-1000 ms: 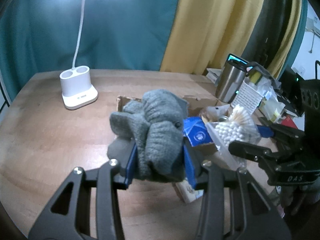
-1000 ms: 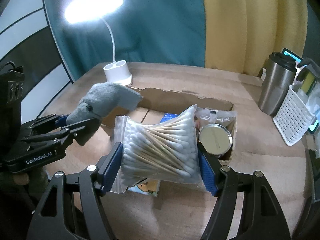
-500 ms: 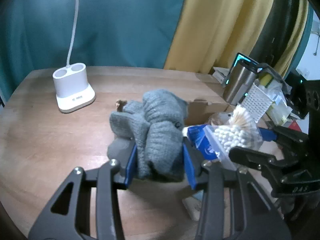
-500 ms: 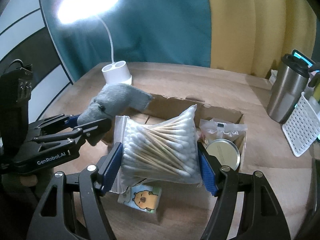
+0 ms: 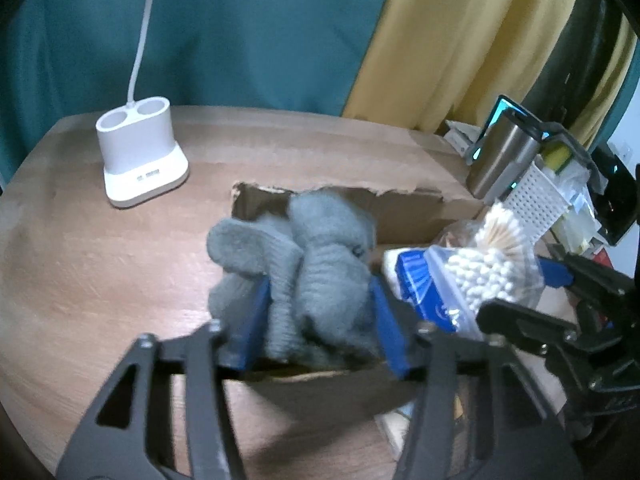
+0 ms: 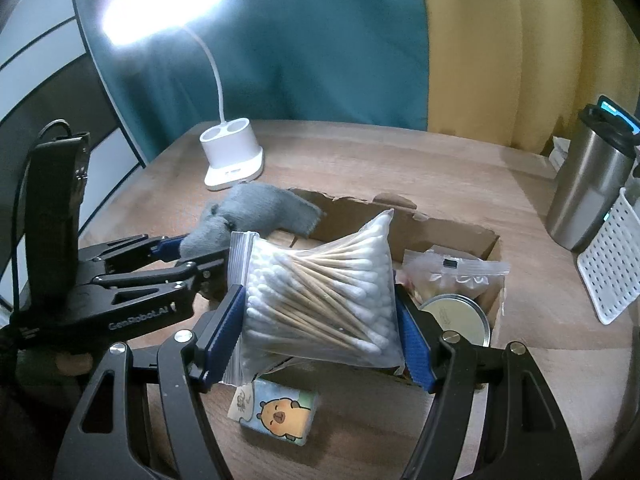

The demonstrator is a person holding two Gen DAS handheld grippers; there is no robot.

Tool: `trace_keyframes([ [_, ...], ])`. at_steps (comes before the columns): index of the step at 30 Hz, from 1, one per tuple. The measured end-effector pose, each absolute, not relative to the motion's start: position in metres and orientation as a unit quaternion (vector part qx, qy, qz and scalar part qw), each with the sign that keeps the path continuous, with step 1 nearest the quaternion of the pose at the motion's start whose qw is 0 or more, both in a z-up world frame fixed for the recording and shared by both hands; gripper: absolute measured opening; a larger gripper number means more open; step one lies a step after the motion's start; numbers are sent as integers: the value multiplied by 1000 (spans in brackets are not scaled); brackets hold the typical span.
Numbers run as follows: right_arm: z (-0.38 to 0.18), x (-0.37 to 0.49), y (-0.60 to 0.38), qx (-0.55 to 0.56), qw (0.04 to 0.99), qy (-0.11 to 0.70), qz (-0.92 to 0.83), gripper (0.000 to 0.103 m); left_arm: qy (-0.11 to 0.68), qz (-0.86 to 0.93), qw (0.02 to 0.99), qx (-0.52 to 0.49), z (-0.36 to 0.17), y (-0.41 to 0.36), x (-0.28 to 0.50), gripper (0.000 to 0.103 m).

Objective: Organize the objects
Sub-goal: 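Carry the grey socks and cotton swab bag over the box with both grippers, then open the left gripper to drop the socks while the right gripper releases the swab bag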

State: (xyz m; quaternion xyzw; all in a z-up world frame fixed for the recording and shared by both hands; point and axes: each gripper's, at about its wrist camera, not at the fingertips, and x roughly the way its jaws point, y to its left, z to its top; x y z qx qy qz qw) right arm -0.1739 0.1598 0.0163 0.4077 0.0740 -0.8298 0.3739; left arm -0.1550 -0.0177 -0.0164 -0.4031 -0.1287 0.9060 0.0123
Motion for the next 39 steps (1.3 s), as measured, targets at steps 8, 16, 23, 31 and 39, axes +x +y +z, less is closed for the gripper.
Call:
trace_keyframes([
  [8, 13, -176, 155, 411, 369, 76, -830, 74, -135, 910, 9, -393, -10, -28, -149, 60],
  [16, 12, -174, 141, 414, 366, 82, -829, 74, -138, 916, 22, -376, 0, -40, -137, 60],
  [23, 12, -177, 127, 419, 357, 77, -831, 74, -139, 920, 16, -366, 2, -58, -134, 60],
  [31, 8, -179, 105, 426, 356, 78, -828, 74, -139, 914, 8, -380, -14, -75, -136, 60],
  [39, 2, -195, 90, 444, 339, 60, -827, 74, -136, 908, 15, -396, -27, -81, -143, 60],
])
